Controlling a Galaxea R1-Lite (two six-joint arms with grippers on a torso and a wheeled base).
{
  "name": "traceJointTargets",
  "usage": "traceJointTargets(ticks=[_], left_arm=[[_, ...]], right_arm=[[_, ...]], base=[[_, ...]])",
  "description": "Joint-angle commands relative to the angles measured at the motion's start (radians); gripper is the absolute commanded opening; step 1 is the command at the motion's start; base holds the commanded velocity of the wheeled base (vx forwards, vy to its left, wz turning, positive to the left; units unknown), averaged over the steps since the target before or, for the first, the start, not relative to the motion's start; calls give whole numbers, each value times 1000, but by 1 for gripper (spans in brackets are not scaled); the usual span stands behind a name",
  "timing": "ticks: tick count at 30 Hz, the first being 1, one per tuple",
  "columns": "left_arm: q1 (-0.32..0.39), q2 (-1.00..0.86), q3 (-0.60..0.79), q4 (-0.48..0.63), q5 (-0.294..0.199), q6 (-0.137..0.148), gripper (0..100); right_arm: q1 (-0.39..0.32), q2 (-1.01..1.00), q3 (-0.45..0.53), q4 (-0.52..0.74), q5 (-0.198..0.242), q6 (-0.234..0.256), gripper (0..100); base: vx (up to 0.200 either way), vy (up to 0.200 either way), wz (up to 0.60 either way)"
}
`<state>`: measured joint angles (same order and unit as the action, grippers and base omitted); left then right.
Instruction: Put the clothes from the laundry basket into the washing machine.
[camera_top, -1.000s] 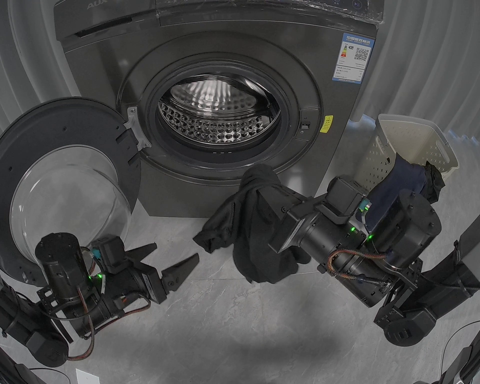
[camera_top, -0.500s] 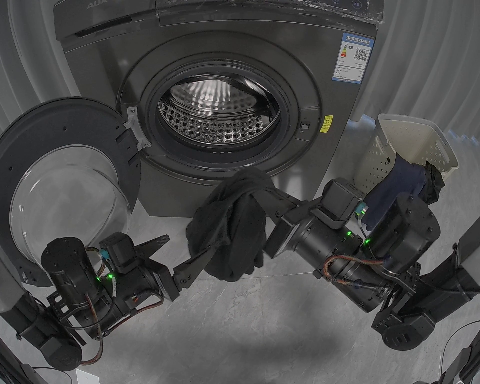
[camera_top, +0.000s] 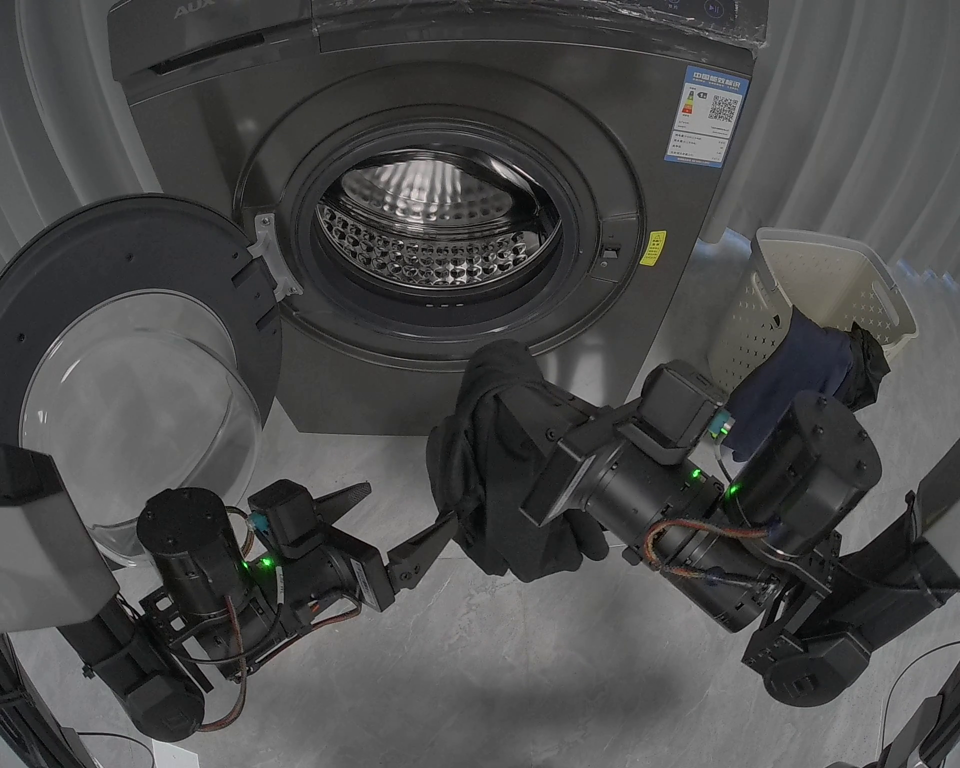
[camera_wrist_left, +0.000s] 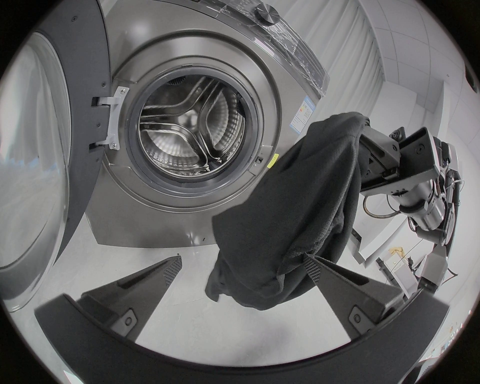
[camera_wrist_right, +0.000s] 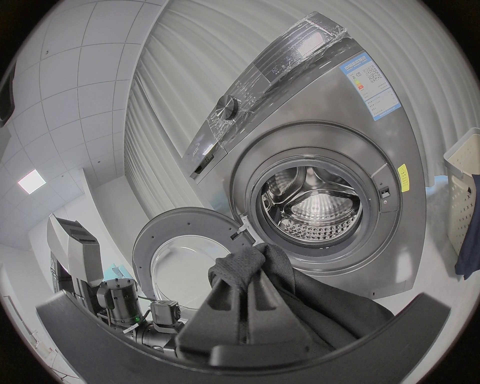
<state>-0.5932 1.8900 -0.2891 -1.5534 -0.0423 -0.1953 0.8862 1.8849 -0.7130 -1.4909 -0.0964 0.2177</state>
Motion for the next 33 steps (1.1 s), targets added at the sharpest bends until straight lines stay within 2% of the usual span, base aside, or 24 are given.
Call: traceJointTargets(ticks=[1, 7, 18, 23, 33], left_arm=[[-14, 9, 7, -1, -1, 1, 100], [-19, 18, 21, -1, -44, 2, 100], [-8, 66, 7, -1, -39, 11, 100], [0, 115, -79, -1, -28, 8, 100], [4, 162, -153, -1, -25, 11, 100]], right_arm=[[0, -3, 1, 1, -2, 0, 0], [2, -1, 1, 0, -3, 0, 0], [5, 0, 1, 0, -3, 2, 0], [8, -3, 15, 0, -5, 2, 0], [14, -3, 20, 0, -5, 2, 0]], base=[[0, 0, 0], [0, 0, 0], [0, 0, 0], [0, 0, 0], [0, 0, 0]])
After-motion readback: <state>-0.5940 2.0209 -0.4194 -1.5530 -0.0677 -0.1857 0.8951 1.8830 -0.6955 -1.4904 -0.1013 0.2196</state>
